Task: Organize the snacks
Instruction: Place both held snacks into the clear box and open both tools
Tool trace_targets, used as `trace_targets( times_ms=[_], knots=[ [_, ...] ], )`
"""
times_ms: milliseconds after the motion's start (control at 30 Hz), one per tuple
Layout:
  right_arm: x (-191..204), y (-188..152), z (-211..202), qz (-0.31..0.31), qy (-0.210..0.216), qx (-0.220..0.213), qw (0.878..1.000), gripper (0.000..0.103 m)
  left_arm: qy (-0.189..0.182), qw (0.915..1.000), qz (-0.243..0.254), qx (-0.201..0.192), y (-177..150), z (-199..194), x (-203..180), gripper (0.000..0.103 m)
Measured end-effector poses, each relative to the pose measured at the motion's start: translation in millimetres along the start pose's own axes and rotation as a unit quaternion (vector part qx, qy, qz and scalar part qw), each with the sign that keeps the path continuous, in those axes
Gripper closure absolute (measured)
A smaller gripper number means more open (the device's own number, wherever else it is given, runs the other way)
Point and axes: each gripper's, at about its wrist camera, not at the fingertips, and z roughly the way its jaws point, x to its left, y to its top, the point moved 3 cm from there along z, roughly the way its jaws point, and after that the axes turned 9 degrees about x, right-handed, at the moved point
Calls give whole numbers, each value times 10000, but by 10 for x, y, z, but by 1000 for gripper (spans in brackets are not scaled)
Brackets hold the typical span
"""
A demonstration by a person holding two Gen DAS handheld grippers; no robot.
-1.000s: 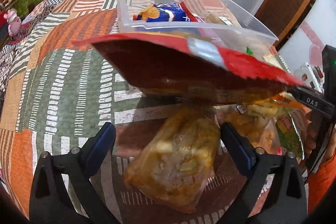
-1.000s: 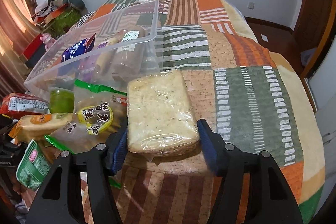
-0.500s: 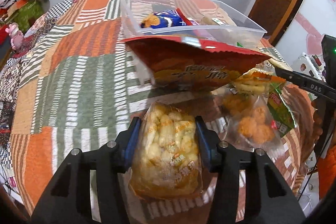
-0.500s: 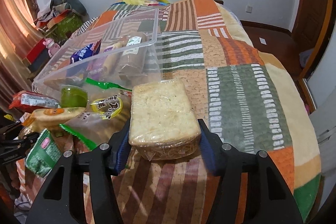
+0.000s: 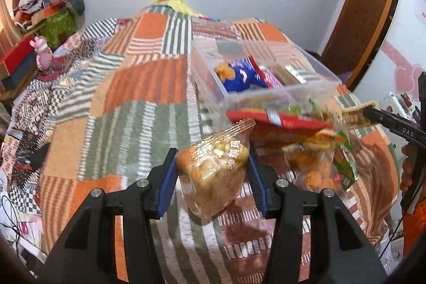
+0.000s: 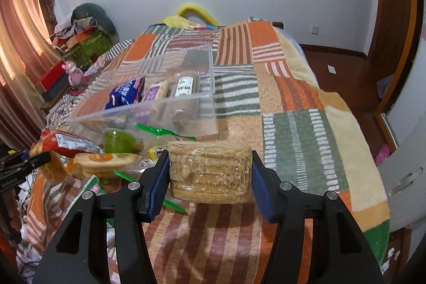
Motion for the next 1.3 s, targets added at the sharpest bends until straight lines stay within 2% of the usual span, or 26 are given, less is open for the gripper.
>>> trace_targets(
  times_ms=[333,600,867,1300],
  knots=[
    [113,172,-183,-99,56,-418,9991,50,157,9983,-26,-568,462,-278,58,53],
    [293,429,-190,-210,203,-698,9971,50,144,9955,182,-917,855,-345,-98,54],
    [492,676,-17,-375,321,-782,9957,50,14,9951,247,-953,1117,-152,-215,54],
    [632,966,453,-483,341,-498,9970,50,-79,9969,329,-705,1464,400,-307,54]
  ],
)
